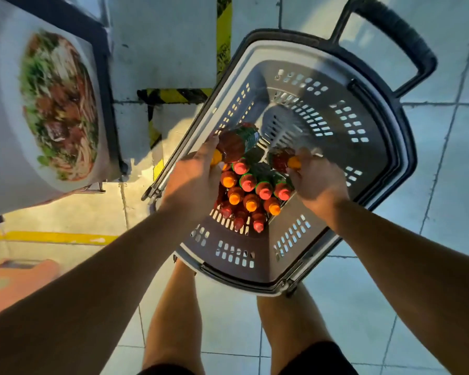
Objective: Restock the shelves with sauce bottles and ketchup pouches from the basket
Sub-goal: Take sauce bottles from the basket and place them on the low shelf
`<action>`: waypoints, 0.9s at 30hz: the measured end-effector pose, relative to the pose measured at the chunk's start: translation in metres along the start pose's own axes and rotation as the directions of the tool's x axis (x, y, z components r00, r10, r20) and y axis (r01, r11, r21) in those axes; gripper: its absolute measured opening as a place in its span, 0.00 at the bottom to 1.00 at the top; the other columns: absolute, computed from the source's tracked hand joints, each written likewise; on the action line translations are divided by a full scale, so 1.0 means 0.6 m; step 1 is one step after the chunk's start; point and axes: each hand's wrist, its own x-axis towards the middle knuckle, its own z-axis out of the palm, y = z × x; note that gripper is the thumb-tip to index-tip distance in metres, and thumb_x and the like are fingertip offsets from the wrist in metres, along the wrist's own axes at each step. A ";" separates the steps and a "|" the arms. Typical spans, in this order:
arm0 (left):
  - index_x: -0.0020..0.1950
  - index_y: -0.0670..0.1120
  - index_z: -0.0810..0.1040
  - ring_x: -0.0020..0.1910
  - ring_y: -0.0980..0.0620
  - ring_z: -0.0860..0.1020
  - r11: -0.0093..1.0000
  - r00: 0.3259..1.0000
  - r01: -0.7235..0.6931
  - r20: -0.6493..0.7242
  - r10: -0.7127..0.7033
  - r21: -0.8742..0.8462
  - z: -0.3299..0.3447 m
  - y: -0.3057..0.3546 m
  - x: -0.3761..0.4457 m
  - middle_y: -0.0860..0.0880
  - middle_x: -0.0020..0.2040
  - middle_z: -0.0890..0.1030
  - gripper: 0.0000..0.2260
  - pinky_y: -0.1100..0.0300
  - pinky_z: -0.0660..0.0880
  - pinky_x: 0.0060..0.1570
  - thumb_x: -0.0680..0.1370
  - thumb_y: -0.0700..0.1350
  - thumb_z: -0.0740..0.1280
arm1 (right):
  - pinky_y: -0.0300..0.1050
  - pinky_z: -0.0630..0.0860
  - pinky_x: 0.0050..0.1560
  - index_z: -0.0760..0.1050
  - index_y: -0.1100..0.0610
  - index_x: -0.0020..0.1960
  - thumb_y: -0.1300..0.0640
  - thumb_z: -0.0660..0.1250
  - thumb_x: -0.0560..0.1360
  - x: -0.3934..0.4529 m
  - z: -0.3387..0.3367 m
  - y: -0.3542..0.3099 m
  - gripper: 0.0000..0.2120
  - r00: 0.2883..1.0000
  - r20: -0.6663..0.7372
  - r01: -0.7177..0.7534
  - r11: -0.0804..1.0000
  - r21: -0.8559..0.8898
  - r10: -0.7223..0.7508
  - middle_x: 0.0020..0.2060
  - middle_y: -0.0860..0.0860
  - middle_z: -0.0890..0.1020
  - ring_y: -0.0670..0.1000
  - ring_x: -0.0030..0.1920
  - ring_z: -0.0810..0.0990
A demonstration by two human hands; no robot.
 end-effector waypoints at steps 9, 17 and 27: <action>0.75 0.51 0.70 0.34 0.61 0.75 0.989 0.999 0.019 -0.026 -0.023 -0.144 -0.170 0.055 -0.185 0.55 0.41 0.79 0.19 0.71 0.68 0.32 0.84 0.50 0.65 | 0.50 0.79 0.36 0.69 0.49 0.67 0.47 0.71 0.77 -0.260 -0.187 0.001 0.21 0.980 -0.189 0.072 0.994 0.082 -0.055 0.40 0.52 0.85 0.59 0.38 0.85; 0.73 0.54 0.72 0.29 0.57 0.75 0.942 0.977 0.076 -0.165 -0.136 -0.327 -0.247 0.093 -0.382 0.57 0.36 0.78 0.18 0.72 0.69 0.30 0.83 0.48 0.67 | 0.49 0.80 0.44 0.73 0.47 0.57 0.43 0.68 0.78 -0.460 -0.308 -0.020 0.12 0.998 -0.058 -0.026 0.996 0.082 0.031 0.48 0.47 0.82 0.53 0.46 0.82; 0.67 0.55 0.75 0.33 0.58 0.81 0.905 0.947 0.127 -0.223 -0.233 -0.406 -0.275 0.068 -0.617 0.56 0.39 0.84 0.14 0.58 0.77 0.34 0.82 0.50 0.68 | 0.46 0.70 0.41 0.66 0.48 0.48 0.47 0.67 0.78 -0.646 -0.391 -0.001 0.10 0.993 0.074 -0.100 0.993 0.056 0.095 0.42 0.45 0.77 0.54 0.46 0.81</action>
